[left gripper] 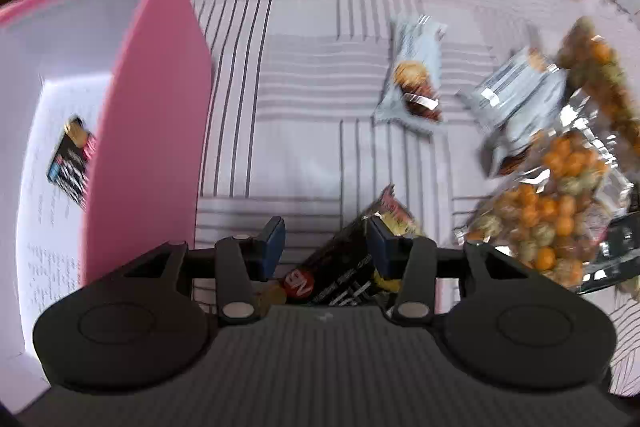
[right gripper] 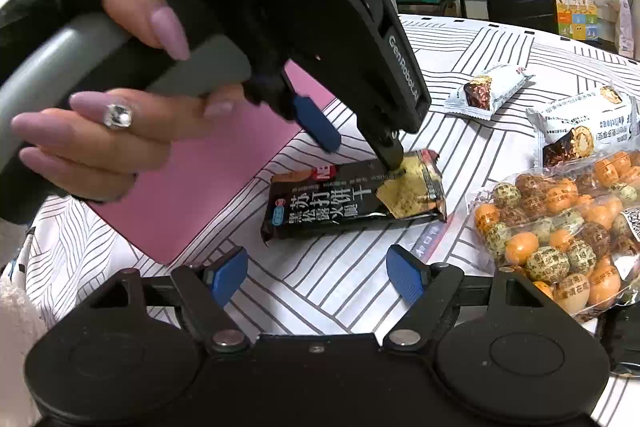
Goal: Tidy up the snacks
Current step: 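Close the left tool on the second cracker pack and lift it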
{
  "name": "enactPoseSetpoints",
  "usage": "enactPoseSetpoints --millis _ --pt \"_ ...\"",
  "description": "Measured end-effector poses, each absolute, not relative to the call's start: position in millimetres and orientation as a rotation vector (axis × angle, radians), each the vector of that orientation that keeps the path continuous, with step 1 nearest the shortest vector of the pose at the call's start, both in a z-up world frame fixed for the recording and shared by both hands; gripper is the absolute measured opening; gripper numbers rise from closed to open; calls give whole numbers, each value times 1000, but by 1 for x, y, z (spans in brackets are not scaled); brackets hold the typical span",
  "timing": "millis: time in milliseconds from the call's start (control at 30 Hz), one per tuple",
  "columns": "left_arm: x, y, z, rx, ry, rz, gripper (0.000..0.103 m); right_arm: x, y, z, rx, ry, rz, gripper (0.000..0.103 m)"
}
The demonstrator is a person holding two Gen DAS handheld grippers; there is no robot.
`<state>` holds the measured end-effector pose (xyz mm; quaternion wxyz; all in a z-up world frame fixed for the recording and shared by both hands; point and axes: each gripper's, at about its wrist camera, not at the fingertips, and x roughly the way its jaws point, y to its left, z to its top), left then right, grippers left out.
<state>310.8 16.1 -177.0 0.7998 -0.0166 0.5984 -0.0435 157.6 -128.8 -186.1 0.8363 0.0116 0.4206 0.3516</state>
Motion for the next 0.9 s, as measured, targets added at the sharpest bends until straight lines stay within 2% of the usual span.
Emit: enactPoseSetpoints --millis 233,500,667,733,833,900 --pt "307 41 -187 -300 1431 -169 43 158 -133 -186 72 896 724 83" --pt "268 32 -183 -330 1446 -234 45 143 -126 -180 -22 914 653 88" --pt "241 22 -186 -387 1446 -331 41 123 -116 -185 -173 890 561 91" --pt "229 20 -185 -353 1395 -313 37 116 -112 -187 -217 873 514 91" --pt "215 18 -185 -333 1308 -315 36 104 -111 -187 -221 857 455 87" --pt "204 20 -186 -332 1254 -321 36 98 -117 -186 -178 850 436 74"
